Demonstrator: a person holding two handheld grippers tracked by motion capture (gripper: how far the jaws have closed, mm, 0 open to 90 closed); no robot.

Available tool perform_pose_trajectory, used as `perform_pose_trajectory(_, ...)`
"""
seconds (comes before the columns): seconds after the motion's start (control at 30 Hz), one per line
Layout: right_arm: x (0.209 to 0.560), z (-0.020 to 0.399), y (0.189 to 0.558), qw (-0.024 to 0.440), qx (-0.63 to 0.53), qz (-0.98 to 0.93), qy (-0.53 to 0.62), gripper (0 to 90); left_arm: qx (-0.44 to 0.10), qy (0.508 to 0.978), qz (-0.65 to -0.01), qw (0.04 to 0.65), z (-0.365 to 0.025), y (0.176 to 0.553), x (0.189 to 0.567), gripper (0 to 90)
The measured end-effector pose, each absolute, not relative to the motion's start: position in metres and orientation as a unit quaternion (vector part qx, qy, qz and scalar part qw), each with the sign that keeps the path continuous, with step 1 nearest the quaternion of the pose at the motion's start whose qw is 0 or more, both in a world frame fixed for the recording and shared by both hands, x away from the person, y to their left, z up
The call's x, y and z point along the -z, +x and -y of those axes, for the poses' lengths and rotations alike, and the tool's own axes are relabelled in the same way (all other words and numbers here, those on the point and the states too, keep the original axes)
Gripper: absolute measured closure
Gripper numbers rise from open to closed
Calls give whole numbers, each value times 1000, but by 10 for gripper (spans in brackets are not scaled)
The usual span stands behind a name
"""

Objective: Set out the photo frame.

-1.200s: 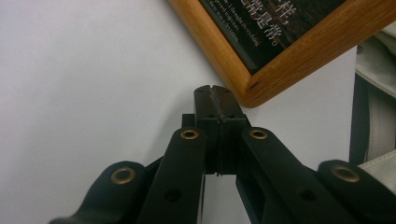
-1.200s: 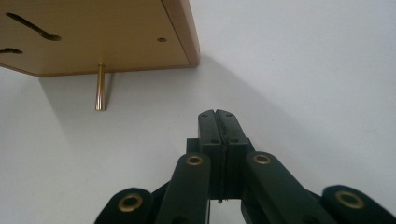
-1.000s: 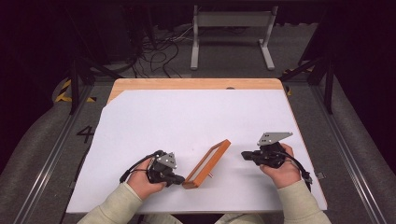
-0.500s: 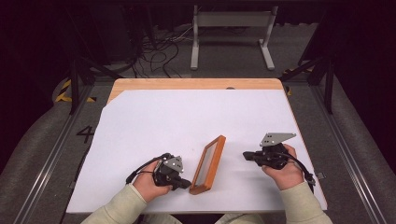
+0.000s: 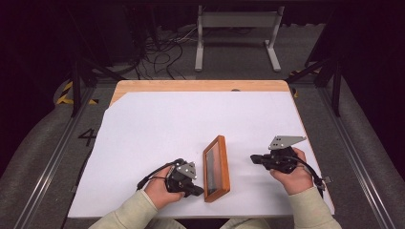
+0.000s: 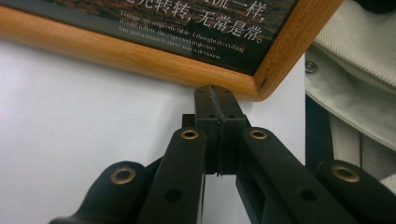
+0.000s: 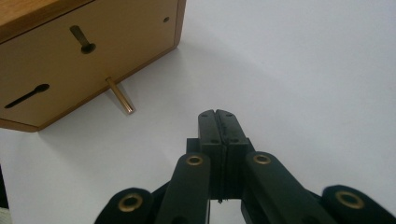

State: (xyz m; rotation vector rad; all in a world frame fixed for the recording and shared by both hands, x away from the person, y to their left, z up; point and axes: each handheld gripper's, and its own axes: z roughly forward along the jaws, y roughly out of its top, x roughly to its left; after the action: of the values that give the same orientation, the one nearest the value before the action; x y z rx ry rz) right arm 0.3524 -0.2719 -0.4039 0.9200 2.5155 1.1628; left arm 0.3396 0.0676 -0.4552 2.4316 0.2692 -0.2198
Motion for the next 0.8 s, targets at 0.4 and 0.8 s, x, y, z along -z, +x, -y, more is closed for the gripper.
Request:
perform_pose_trajectory(0.4, 403, 273, 352, 112, -397, -855, 314, 900, 86, 930, -97, 343, -50, 337, 456, 898)
perform_pose_trajectory(0.8, 401, 275, 352, 113, -399, -854, 316, 900, 90, 928, -96, 348, -34, 339, 457, 898)
